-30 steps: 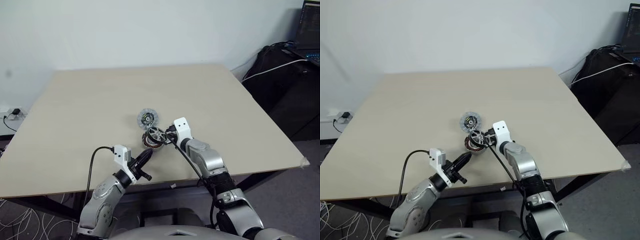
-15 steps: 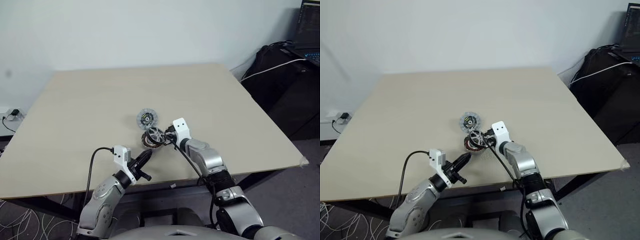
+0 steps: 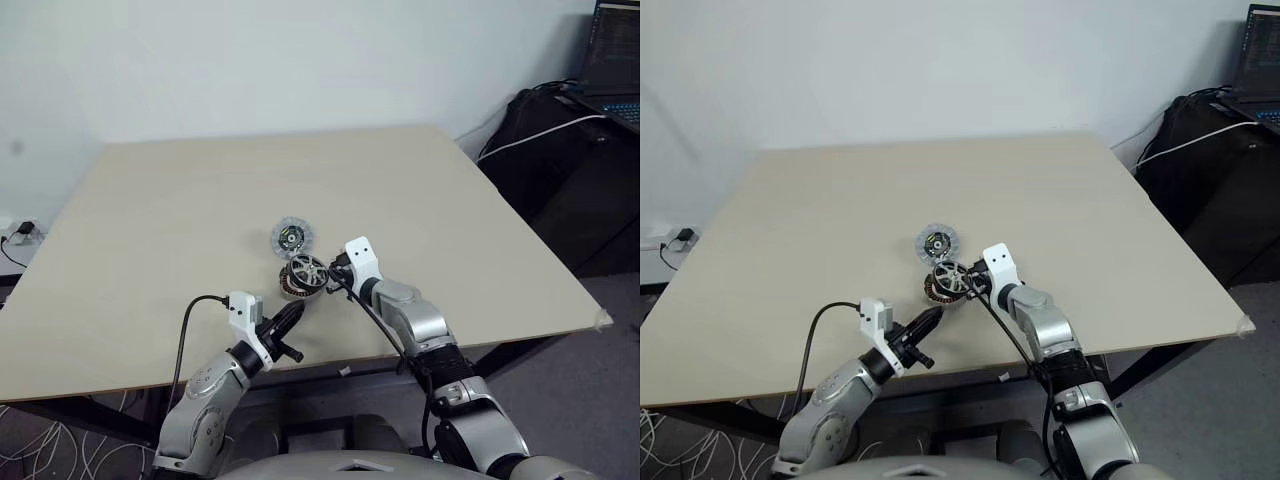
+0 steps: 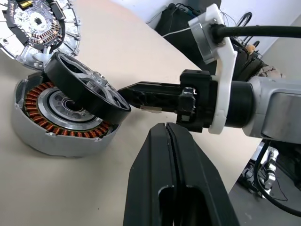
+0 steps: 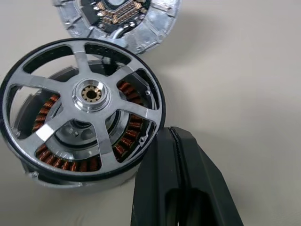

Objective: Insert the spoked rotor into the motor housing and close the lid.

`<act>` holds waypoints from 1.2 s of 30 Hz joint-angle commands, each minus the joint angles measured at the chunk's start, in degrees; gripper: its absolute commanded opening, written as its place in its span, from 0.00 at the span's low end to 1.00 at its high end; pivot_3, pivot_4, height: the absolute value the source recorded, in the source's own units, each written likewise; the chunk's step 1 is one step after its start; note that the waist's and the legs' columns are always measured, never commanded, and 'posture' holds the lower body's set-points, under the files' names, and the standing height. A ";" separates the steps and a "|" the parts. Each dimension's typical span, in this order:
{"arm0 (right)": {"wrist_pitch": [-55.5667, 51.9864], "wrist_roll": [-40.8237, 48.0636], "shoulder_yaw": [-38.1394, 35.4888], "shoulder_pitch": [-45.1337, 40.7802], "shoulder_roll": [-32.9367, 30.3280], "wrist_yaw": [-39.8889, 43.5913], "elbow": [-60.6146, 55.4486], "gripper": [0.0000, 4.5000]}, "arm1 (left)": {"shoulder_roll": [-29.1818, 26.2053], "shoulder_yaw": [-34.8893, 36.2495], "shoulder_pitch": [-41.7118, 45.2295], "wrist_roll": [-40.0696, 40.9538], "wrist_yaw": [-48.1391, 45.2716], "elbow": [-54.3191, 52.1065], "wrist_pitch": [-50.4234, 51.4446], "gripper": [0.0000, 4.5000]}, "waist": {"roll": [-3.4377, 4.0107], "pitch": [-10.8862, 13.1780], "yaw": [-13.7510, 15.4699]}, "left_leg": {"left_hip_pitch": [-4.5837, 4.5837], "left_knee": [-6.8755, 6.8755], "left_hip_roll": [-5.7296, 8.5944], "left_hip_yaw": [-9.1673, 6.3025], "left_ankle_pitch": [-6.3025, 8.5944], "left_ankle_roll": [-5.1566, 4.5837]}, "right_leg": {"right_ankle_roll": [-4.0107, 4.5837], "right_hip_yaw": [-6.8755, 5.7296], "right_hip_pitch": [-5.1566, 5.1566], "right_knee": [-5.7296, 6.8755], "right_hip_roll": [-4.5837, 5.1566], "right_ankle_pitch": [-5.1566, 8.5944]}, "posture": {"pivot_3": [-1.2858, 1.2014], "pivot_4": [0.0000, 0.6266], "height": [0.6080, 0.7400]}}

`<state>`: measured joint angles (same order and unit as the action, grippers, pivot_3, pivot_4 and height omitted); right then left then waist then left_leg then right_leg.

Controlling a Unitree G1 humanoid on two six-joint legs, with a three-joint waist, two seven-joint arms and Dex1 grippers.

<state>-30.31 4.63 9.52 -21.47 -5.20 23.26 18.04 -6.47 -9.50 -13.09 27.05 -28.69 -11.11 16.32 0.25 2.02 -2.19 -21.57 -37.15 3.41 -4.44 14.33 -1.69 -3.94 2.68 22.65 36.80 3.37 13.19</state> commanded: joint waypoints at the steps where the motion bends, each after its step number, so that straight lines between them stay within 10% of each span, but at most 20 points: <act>1: 2.43 1.15 0.95 -0.43 0.74 2.51 -3.83 0.00 | 0.39 0.45 0.81 0.20 0.04 -0.42 0.34 0.01 | 0.00 0.00 -0.09 | 0.00 0.00 0.00 0.00 0.00 0.00 | 0.00 0.01 -0.01 0.00 -0.01 0.00 | 0.52 0.00 1.00; 36: 10.10 -3.37 8.00 1.12 3.64 1.08 -9.56 0.00 | 1.21 2.98 -0.52 -10.00 5.01 2.85 -11.82 0.01 | 0.01 0.00 0.36 | 0.06 -0.03 -0.02 -0.01 -0.03 0.06 | -0.03 -0.02 0.05 0.00 0.00 0.04 | 0.52 0.00 1.00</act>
<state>-21.12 2.08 17.20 -17.99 -2.43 24.93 8.94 -4.75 -6.21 -13.81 19.75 -24.06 -8.04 7.58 0.26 2.02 -1.82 -21.51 -37.18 3.40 -4.46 14.30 -1.63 -3.97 2.67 22.70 36.80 3.39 13.23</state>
